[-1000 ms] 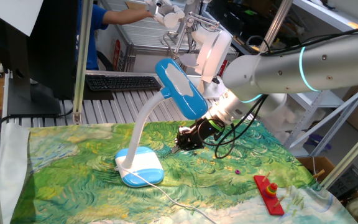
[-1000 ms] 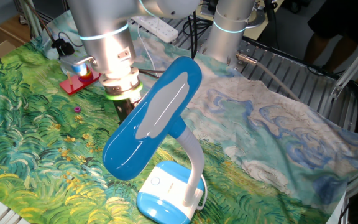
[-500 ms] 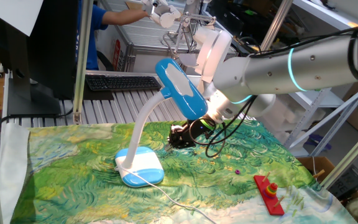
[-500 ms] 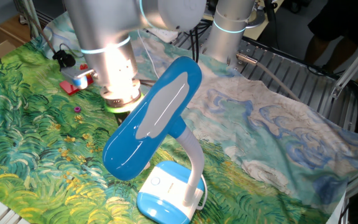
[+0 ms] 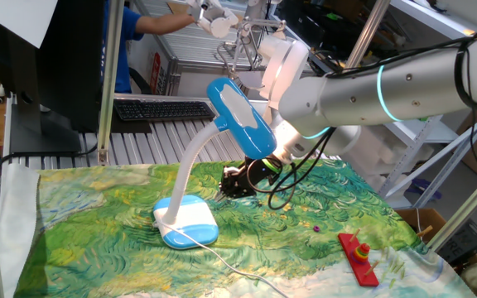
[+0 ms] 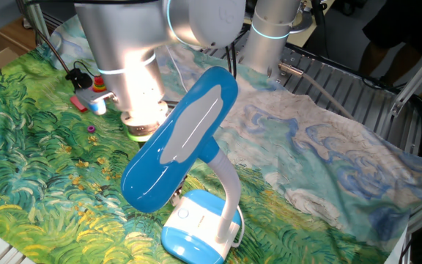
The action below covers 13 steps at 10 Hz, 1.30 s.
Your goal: Turn off the desk lamp by pressing the button
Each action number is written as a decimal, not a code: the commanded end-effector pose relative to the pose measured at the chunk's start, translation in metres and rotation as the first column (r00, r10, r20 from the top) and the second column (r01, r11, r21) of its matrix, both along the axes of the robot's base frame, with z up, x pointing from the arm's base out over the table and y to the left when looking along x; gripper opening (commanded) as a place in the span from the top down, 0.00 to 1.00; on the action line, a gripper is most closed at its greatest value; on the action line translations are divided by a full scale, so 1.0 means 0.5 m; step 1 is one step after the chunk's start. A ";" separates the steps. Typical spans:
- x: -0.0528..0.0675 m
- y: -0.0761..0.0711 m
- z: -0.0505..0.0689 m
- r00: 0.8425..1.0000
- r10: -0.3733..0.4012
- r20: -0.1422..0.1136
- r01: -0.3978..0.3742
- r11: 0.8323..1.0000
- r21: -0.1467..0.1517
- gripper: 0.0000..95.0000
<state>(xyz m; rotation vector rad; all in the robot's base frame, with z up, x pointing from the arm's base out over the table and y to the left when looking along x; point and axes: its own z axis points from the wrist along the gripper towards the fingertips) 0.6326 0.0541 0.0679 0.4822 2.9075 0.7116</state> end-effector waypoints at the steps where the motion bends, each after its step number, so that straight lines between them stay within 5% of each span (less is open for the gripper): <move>1: -0.003 0.003 -0.007 1.000 -0.002 -0.001 0.002 1.000 0.003 1.00; 13: -0.012 0.032 -0.040 1.000 -0.017 0.001 0.017 1.000 0.010 1.00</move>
